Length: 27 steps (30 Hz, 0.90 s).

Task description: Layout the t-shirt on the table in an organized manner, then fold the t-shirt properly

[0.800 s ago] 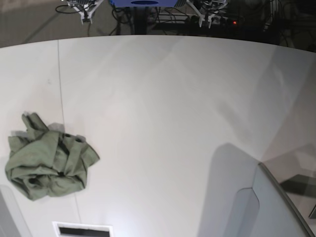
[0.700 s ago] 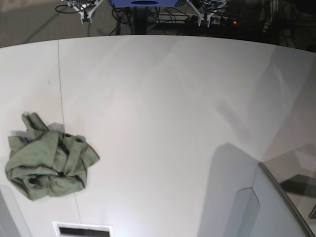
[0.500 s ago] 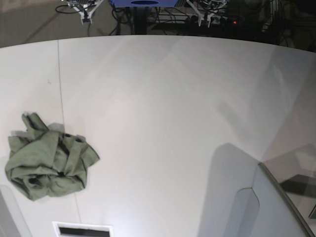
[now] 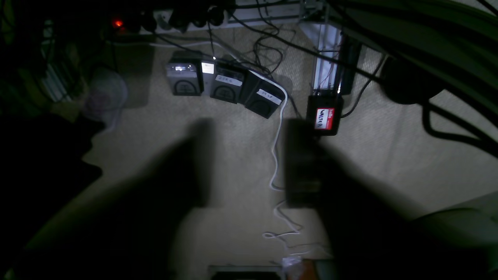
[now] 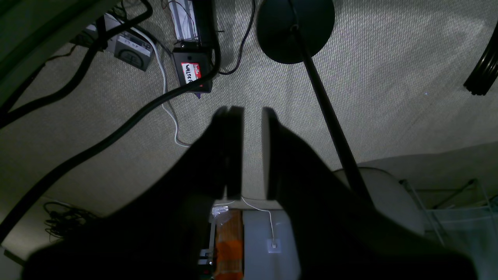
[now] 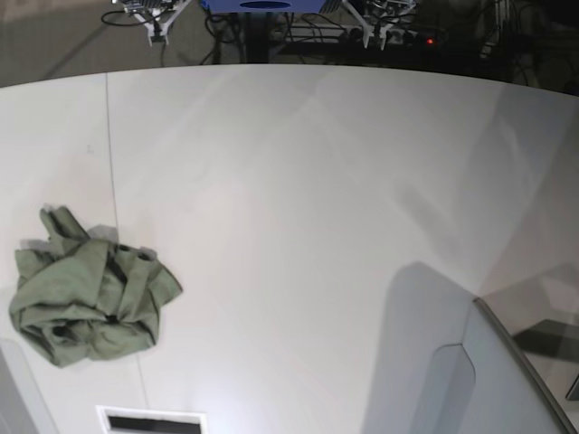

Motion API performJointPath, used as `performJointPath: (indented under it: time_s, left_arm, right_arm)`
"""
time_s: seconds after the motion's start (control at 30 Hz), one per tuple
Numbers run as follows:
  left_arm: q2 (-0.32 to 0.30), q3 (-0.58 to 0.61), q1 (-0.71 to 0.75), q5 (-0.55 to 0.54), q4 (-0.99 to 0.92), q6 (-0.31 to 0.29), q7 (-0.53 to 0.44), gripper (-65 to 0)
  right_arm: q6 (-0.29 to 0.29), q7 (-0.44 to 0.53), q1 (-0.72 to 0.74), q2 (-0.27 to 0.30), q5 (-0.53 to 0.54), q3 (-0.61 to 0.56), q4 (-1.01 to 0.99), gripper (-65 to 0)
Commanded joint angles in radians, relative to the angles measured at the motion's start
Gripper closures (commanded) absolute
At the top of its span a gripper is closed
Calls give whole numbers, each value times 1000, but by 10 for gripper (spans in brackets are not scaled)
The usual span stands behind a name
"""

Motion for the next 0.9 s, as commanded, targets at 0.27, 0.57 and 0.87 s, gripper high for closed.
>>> performJointPath:
  time_s: [0.27, 0.57, 0.87]
  left_arm:
    - [-5, 1, 11, 6, 2, 3, -1, 0]
    - [-5, 4, 42, 9, 22, 3, -113, 0]
    - [-8, -4, 44, 9, 19, 3, -110, 0]
  right_arm:
    - [1, -3, -2, 5, 1, 1, 0, -83]
    - [1, -3, -5, 5, -1, -1, 0, -8]
    - [1, -3, -7, 5, -1, -2, 0, -3]
